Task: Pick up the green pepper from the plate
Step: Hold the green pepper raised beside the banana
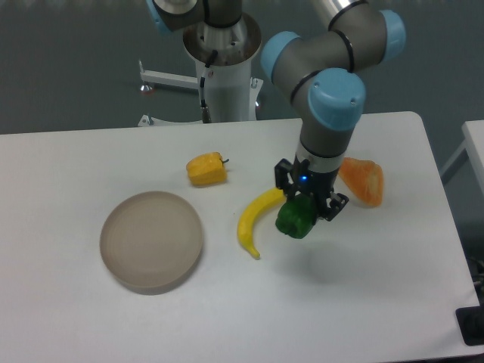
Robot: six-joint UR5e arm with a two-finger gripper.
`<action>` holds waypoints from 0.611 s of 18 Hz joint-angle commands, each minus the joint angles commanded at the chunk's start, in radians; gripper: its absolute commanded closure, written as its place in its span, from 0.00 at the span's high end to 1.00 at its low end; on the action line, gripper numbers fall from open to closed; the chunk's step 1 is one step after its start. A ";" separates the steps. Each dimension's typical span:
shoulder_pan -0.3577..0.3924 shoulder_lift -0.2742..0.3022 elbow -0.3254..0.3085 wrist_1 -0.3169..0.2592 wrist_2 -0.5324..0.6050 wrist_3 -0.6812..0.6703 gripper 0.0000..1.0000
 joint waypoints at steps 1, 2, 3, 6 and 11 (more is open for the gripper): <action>0.002 -0.003 0.006 0.000 0.005 0.000 0.02; 0.002 -0.015 0.018 -0.002 0.006 0.000 0.02; 0.002 -0.034 0.040 -0.002 0.014 0.000 0.02; 0.003 -0.058 0.069 0.000 0.055 0.092 0.02; 0.023 -0.058 0.066 -0.003 0.049 0.202 0.02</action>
